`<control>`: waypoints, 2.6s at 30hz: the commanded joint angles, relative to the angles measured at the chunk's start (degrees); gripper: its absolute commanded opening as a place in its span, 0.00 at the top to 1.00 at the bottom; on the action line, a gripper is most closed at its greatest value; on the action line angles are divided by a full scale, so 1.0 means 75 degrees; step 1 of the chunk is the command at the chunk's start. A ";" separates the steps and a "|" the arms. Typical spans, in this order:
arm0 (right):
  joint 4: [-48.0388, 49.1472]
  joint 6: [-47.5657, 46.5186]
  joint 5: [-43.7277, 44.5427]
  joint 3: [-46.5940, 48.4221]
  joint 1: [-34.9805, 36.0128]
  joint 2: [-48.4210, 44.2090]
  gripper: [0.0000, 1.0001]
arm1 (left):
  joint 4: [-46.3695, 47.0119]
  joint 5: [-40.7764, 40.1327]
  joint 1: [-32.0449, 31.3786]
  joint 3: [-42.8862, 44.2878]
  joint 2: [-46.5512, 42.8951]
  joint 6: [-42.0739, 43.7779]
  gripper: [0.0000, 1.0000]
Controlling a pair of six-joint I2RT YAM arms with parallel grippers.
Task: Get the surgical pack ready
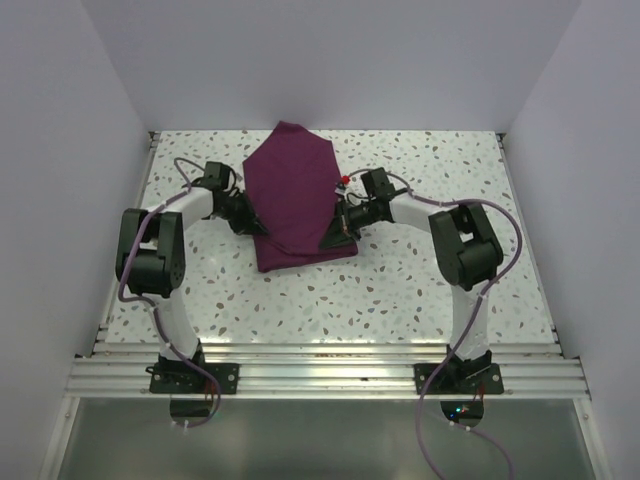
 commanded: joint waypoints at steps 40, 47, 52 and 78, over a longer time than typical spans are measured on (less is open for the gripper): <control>0.2831 0.3915 0.2488 0.8387 -0.1505 0.6426 0.88 | 0.4293 0.1968 0.1298 0.3953 0.4206 -0.2264 0.96; 0.2925 0.4057 0.3988 0.9244 -0.1575 0.6827 0.77 | 0.4540 0.2028 0.1567 0.5827 0.5343 -0.3074 0.81; 0.3278 0.3264 0.4657 0.9209 -0.1575 0.6511 0.66 | 0.5268 0.1818 0.1697 0.5701 0.5204 -0.3264 0.67; 0.1906 0.0318 0.4951 0.9595 -0.1106 0.6580 0.50 | 0.2573 -0.2506 0.0760 0.4306 0.3492 -0.0509 0.51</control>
